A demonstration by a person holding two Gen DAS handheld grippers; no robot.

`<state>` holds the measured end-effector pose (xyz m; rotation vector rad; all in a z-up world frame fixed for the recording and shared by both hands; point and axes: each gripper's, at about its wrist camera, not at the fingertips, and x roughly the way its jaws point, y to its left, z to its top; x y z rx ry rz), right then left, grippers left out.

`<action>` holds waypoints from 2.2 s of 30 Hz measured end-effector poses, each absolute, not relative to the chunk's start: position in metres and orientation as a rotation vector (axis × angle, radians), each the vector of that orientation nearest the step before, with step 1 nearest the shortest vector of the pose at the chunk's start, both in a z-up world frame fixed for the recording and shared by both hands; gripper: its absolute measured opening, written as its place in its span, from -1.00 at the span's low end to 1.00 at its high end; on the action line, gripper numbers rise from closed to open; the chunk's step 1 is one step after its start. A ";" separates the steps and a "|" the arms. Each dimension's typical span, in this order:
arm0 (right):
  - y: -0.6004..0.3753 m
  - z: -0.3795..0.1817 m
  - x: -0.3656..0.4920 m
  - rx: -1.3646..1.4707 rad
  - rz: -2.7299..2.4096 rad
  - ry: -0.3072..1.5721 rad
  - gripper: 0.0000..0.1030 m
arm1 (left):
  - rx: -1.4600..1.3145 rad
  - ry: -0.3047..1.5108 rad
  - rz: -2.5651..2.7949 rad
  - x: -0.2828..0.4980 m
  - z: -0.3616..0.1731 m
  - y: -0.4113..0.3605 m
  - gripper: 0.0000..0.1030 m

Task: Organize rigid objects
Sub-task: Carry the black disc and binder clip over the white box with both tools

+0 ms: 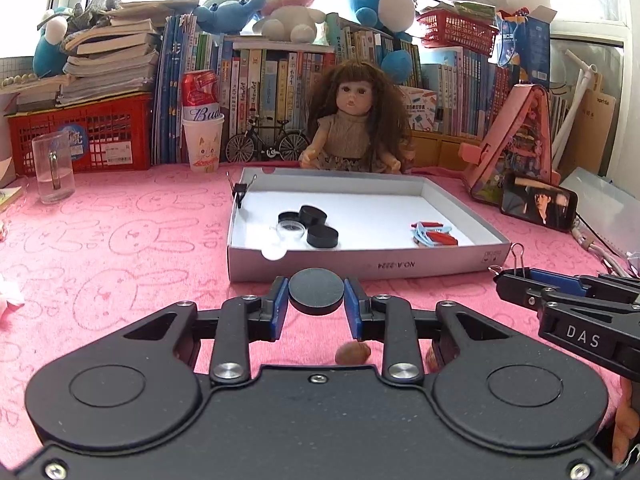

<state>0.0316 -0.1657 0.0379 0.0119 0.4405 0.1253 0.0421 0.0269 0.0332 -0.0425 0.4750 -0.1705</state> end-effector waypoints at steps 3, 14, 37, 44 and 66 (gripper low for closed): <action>-0.171 0.042 0.037 0.019 0.115 0.429 -0.30 | -0.041 0.468 -0.170 0.050 0.038 0.026 -0.45; -0.184 0.051 0.067 0.072 0.079 0.412 -0.30 | -0.066 0.450 -0.184 0.083 0.054 0.020 -0.45; -0.189 0.042 0.137 0.215 0.136 0.453 -0.30 | -0.203 0.545 -0.224 0.170 0.038 0.011 -0.45; -0.183 0.035 0.153 0.261 0.208 0.471 -0.29 | -0.158 0.549 -0.245 0.180 0.029 -0.009 -0.45; -0.181 0.016 0.200 0.315 0.212 0.551 -0.29 | -0.098 0.590 -0.191 0.225 0.012 -0.023 -0.45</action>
